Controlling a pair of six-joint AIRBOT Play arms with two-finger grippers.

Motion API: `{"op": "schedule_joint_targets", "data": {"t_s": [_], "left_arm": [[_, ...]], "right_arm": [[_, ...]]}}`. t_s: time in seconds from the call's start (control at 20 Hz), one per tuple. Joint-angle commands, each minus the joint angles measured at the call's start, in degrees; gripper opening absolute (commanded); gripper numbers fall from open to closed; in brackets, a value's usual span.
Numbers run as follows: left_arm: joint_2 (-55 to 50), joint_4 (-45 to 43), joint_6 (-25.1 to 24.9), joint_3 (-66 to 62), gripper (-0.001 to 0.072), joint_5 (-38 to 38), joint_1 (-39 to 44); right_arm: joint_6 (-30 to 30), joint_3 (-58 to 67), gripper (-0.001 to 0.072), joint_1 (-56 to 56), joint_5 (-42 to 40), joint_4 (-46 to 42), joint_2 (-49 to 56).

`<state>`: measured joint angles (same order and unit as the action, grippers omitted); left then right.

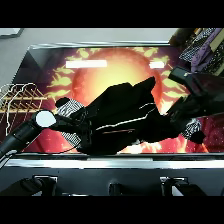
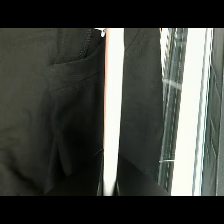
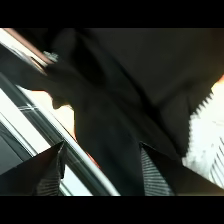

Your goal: Fold the clothes and pants, and hang the long-sleeved shirts on hangers.

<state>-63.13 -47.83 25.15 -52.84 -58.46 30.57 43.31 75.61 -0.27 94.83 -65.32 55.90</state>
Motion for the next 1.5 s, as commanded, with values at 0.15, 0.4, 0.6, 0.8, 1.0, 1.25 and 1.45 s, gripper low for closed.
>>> {"op": "schedule_joint_targets", "data": {"t_s": [0.15,0.4,0.6,0.8,1.0,1.25,1.45], "left_arm": [[0.0,0.0,0.0,0.0,0.0033,0.0,0.0],[0.0,0.0,0.0,0.0,0.0033,0.0,0.0],[0.0,0.0,0.0,0.0,0.0034,0.0,0.0],[0.0,0.0,0.0,0.0,0.0034,0.0,0.0],[0.0,0.0,0.0,0.0,0.0034,0.0,0.0],[0.0,0.0,0.0,0.0,0.0039,0.0,0.0],[0.1,0.0,3.0,0.0,0.0221,0.0,-1.0]], "right_arm": [[-9.9,-0.1,0.0538,-0.2,0.6,7.3,4.9],[-12.8,-0.2,0.0520,-0.1,0.9,10.7,9.2],[-14.0,-0.2,0.0445,-0.1,1.7,12.7,11.8],[-14.2,-0.6,0.0325,-0.1,3.5,13.7,13.0],[-14.2,-1.8,0.0046,-0.1,6.8,13.7,13.0],[-14.2,-1.7,0.0041,-0.1,6.4,13.6,12.0],[-14.2,-1.7,0.0039,-0.1,3.7,11.6,8.5]]}}
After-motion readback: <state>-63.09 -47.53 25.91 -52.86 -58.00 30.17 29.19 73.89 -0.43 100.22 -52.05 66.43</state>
